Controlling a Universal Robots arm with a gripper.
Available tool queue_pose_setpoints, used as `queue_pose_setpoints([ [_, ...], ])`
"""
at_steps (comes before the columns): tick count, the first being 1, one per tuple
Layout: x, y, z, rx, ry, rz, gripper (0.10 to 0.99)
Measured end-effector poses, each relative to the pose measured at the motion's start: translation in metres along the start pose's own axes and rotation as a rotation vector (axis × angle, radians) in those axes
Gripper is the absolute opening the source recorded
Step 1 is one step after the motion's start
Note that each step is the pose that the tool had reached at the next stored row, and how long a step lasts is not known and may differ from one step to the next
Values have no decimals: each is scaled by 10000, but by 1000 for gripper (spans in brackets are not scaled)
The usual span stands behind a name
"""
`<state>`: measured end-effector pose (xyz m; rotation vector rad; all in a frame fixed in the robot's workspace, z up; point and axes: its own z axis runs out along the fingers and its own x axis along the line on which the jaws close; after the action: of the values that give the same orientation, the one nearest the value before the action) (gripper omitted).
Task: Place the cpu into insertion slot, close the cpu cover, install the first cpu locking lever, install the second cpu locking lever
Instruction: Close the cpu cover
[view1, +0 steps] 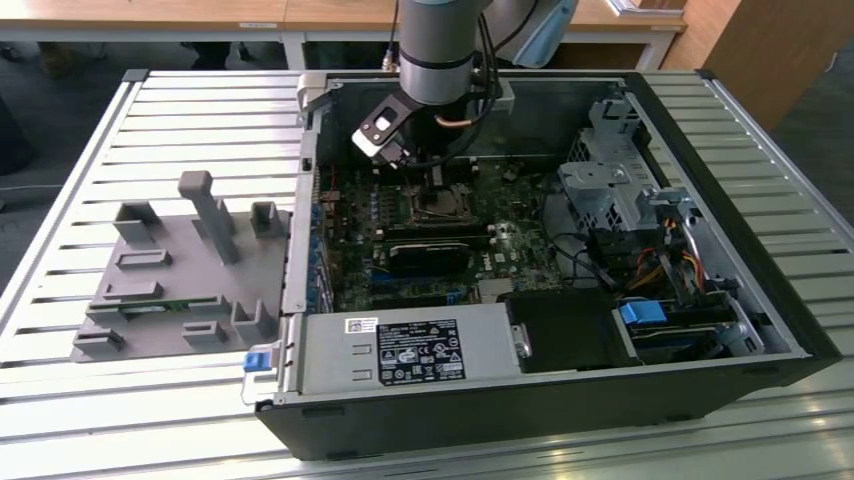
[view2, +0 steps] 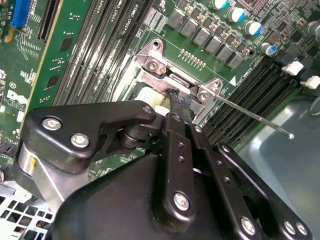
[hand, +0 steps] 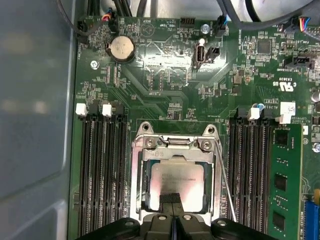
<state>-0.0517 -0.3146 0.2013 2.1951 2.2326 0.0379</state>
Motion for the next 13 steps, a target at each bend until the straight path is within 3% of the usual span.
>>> queue_pose_setpoints([
  [6, 0, -3, -1, 1, 0, 1, 106],
  [10, 1, -2, -66, 1, 0, 1, 106],
  [13, 1, 23, -71, 1, 1, 1, 106],
])
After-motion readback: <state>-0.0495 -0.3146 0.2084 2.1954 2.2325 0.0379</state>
